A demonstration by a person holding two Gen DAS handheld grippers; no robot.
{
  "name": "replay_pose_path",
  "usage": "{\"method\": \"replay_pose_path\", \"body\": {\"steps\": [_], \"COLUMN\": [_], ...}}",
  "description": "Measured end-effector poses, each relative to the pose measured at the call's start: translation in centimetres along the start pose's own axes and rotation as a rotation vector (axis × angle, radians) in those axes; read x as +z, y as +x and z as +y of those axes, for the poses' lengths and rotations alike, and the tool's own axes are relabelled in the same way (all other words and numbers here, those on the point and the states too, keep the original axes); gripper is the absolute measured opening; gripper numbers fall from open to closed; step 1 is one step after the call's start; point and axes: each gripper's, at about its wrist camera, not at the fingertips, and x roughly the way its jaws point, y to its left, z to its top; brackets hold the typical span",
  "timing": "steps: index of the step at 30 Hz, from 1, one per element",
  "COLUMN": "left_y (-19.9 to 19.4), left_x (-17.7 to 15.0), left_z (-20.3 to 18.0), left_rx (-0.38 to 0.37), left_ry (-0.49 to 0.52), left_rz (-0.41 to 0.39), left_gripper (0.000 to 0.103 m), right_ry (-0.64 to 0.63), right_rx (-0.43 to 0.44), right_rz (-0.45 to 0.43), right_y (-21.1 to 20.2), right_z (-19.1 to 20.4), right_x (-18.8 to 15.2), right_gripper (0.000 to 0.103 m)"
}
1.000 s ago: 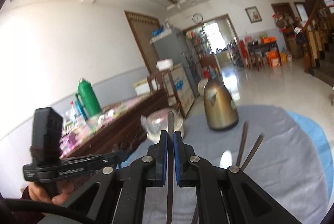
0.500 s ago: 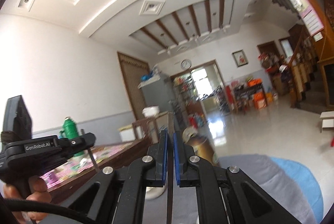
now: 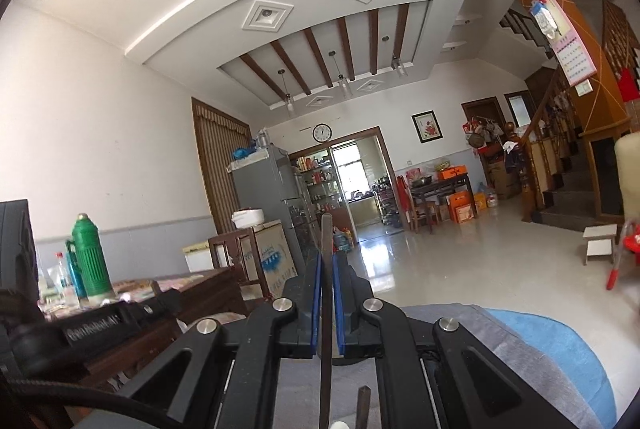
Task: Organize utensils
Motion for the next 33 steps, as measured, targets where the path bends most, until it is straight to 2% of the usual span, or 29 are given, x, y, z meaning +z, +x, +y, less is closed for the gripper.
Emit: {"method": "replay_pose_path", "body": {"steps": [5,8,12,16,18,20,21,29,33], "left_y": [0.5,0.2,-0.5,-1.5,-2.0,-2.8,-3.2,-6.5,-7.6], "left_x": [-2.0,-2.7,-3.2,-3.4,-3.5,-3.5,-3.5,-3.9,-4.7], "left_z": [-1.0,-1.2,-0.6,0.0,0.2,0.3,0.6,2.8,3.9], "left_rx": [0.019,0.005,-0.031,-0.038,-0.049,-0.049,-0.053,-0.047,-0.03], "left_ry": [0.07,0.097,0.096,0.082,0.07,0.066,0.058,0.005,-0.006], "left_rz": [0.017,0.045,0.087,0.117,0.135,0.138,0.135,0.111,0.115], "left_gripper": [0.006,0.006,0.008,0.009,0.017,0.04,0.044,0.045,0.045], "right_ry": [-0.015,-0.02,-0.023,-0.032,0.004,0.009,0.0,0.027,0.023], "right_rx": [0.014,0.03,0.056,0.041,0.053,0.06,0.059,0.031,-0.021], "right_rz": [0.05,0.087,0.13,0.13,0.135,0.131,0.127,0.081,0.012], "right_y": [0.1,-0.1,-0.3,-0.8,-0.7,-0.7,-0.7,-0.3,-0.3], "right_z": [-0.4,-0.7,-1.1,-1.5,-1.7,-1.8,-1.7,-1.5,-1.0], "right_x": [-1.1,-1.7,-2.0,-2.2,-1.6,-1.1,-1.0,0.3,1.3], "right_gripper": [0.006,0.006,0.006,0.006,0.006,0.006,0.006,0.006,0.006]}}
